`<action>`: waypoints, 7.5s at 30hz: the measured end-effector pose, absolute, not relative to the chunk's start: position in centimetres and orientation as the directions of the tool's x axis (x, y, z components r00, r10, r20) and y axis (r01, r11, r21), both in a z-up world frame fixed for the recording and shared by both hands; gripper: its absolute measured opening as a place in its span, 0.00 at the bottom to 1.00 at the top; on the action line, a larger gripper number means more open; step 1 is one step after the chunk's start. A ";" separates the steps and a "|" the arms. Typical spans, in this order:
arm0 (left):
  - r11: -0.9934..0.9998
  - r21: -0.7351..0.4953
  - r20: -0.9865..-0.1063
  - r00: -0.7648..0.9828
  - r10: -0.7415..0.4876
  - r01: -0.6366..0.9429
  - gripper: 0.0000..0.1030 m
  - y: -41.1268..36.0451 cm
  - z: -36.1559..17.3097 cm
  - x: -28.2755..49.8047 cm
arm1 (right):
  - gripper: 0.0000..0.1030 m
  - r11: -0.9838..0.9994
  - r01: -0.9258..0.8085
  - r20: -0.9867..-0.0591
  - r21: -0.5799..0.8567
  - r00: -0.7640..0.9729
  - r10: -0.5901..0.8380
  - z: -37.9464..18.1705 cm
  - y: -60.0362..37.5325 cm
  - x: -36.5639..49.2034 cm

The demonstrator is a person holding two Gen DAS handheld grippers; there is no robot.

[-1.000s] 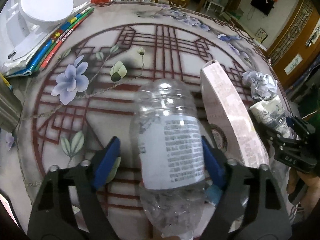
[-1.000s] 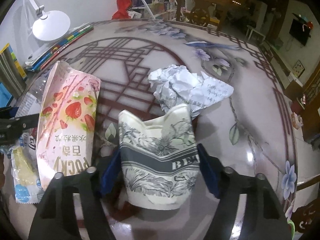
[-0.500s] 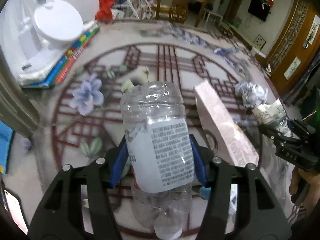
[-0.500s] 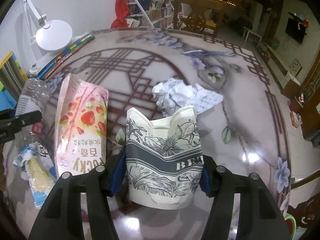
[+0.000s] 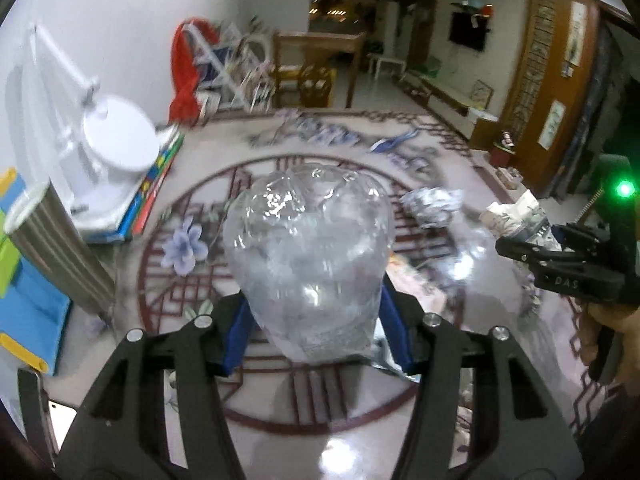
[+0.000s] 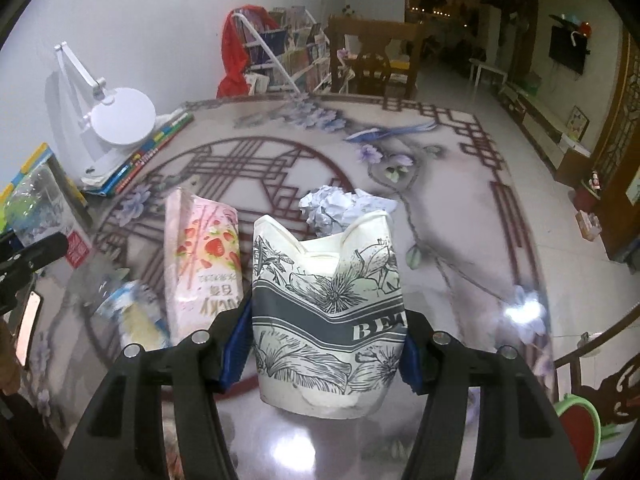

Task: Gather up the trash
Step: 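Carry the paper cup and plastic bottle over the bin, then open both grippers to drop the cup and bottle into the bin, then move both tools back over the cluttered table, then grasp the crumpled white paper with right gripper while left gripper grasps the pink snack box, then carry the crumpled paper and snack box over the bin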

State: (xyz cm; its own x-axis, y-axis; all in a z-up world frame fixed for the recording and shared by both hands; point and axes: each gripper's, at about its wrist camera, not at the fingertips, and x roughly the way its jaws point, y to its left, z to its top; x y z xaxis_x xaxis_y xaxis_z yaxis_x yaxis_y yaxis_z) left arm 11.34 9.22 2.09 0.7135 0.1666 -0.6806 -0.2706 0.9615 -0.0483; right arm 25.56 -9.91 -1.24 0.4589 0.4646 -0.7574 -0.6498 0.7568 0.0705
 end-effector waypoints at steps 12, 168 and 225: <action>0.976 -0.046 -0.642 0.755 0.135 -0.213 0.52 4.1 3.8 8.8 | 0.56 0.773 -0.626 -0.708 0.101 0.501 0.498 2.2 -16.5 22.0; 0.873 -0.217 -0.806 0.584 0.092 -0.437 0.95 9.8 -6.3 20.8 | 0.93 0.803 -0.589 -0.773 0.089 0.467 0.429 -4.9 -7.8 33.9; 0.976 -0.152 -0.662 0.749 0.019 -0.159 0.25 2.9 2.4 17.3 | 0.50 0.768 -0.632 -0.679 0.105 0.519 0.520 2.3 -11.1 27.5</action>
State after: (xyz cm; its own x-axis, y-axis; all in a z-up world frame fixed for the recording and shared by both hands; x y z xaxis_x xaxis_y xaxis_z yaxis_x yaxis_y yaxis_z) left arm 17.28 2.90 2.39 0.7489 0.0187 -0.6624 -0.1587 0.9756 -0.1519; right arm 27.54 -11.15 2.28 0.5188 0.5197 -0.6788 -0.6316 0.7681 0.1054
